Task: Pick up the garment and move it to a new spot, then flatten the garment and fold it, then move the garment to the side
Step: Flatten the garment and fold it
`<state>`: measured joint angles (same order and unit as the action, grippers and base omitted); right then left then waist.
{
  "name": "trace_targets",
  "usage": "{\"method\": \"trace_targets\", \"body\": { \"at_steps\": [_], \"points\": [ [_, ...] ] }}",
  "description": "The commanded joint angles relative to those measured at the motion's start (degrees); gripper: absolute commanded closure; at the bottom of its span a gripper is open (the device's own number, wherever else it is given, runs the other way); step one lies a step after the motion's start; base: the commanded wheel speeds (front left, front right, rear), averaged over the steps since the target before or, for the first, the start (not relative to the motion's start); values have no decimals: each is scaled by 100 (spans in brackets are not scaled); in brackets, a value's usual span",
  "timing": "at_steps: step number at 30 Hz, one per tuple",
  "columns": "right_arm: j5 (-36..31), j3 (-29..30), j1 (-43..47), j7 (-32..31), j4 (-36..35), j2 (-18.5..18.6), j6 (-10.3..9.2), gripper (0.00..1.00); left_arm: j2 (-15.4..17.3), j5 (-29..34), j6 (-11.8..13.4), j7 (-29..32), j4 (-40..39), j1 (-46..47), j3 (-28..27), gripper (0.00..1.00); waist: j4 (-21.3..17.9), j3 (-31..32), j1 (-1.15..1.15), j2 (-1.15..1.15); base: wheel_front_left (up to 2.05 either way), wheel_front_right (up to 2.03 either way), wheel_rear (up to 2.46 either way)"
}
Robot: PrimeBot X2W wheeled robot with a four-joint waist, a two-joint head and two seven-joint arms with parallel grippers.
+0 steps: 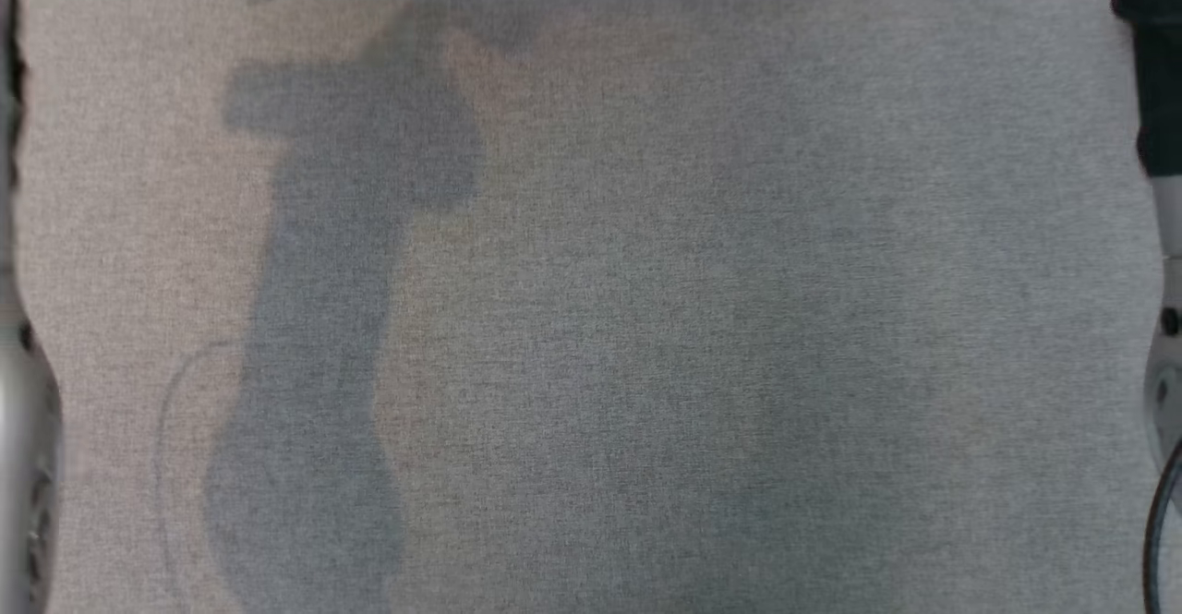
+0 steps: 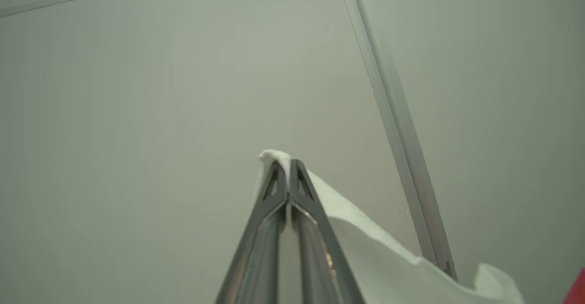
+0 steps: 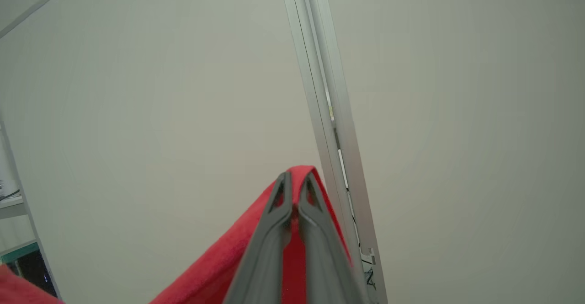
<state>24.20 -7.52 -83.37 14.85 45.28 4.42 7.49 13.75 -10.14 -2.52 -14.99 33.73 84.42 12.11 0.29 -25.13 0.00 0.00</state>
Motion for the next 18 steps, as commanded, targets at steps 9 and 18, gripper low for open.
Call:
{"method": "trace_targets", "body": {
  "at_steps": [9,18],
  "points": [
    [68,-54,1089,46,271,-67,0,100,-67,-232,-187,-23,-122,-1587,-407,100,54,-438,0,0,0,0,0],
    [607,-271,2013,47,-600,-109,1,100,172,-580,-453,-16,-1311,-3267,-717,100,-195,-354,0,0,0,0,0]
  ]
}}
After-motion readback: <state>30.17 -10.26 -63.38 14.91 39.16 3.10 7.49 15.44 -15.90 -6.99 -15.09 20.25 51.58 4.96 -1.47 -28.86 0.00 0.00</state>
